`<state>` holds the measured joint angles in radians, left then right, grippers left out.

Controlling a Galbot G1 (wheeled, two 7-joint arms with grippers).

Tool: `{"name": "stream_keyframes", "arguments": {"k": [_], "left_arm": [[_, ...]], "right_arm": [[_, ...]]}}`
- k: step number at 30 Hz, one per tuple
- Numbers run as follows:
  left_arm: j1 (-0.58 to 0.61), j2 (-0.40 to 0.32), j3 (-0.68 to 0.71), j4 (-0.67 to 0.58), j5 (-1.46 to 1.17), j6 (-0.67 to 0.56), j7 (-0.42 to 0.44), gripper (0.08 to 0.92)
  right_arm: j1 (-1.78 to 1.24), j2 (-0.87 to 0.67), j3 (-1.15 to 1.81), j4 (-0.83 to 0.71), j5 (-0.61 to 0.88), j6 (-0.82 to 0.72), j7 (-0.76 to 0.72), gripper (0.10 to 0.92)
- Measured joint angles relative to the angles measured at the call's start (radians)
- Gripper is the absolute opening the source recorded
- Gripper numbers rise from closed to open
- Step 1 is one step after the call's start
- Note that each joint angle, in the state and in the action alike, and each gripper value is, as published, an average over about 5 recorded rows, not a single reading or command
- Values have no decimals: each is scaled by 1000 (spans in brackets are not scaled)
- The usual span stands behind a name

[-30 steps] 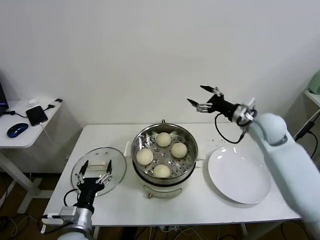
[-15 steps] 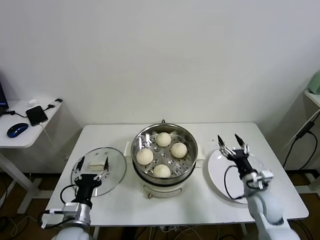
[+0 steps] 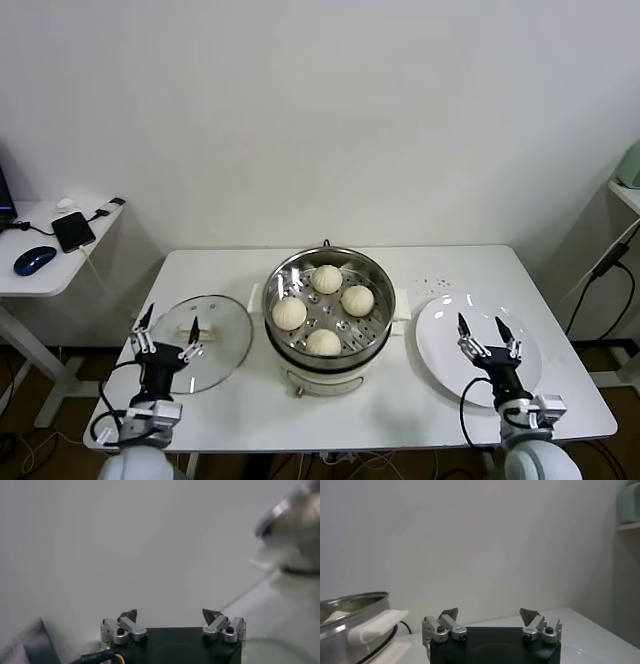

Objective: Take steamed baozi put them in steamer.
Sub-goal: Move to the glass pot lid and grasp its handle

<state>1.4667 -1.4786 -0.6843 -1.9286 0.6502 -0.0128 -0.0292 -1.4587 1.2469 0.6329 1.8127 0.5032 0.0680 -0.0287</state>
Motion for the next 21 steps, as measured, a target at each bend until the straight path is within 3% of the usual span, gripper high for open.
{"name": "stream_keyframes", "arguments": {"k": [9,21], "left_arm": [[-51,99,34,116,427,-38,-46,823],[-109,133,87,272,679,28,-99,823]], "right_arm": [[-41,8,24,29,-11,-15,19,823],[-41,28,31,33,-38,-36,27,823]]}}
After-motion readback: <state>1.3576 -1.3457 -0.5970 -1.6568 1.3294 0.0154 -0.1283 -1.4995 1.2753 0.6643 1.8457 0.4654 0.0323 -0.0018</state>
